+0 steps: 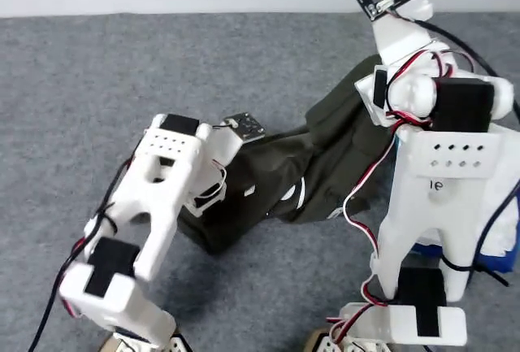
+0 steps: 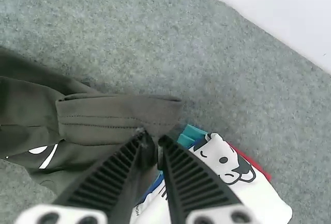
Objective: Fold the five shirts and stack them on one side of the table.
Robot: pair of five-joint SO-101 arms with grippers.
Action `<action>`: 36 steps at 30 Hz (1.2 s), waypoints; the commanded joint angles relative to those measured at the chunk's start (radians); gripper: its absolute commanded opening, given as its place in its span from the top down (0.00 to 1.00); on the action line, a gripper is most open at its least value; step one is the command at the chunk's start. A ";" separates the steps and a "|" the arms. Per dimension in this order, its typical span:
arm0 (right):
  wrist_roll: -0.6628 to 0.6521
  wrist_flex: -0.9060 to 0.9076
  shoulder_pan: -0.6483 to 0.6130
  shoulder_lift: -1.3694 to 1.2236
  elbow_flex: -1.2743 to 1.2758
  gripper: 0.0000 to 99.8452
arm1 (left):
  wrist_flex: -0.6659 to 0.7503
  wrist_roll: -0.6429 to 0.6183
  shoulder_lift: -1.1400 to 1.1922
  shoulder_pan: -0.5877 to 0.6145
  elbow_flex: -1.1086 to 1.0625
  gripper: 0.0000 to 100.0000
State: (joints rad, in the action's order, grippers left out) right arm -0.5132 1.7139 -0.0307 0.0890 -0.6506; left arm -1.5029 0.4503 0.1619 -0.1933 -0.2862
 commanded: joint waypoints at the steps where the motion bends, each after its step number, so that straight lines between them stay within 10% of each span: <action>1: 0.011 0.004 -0.004 0.005 -0.006 0.99 | 0.040 -0.012 0.051 -0.005 0.061 0.83; 36: 0.009 0.004 -0.005 0.005 -0.006 0.99 | 0.118 -0.048 0.198 -0.009 0.067 0.99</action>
State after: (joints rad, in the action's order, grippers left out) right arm -0.5132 1.7139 -0.0307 0.0890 -0.6506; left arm -1.3648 0.4043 0.3721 -0.1995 -0.2294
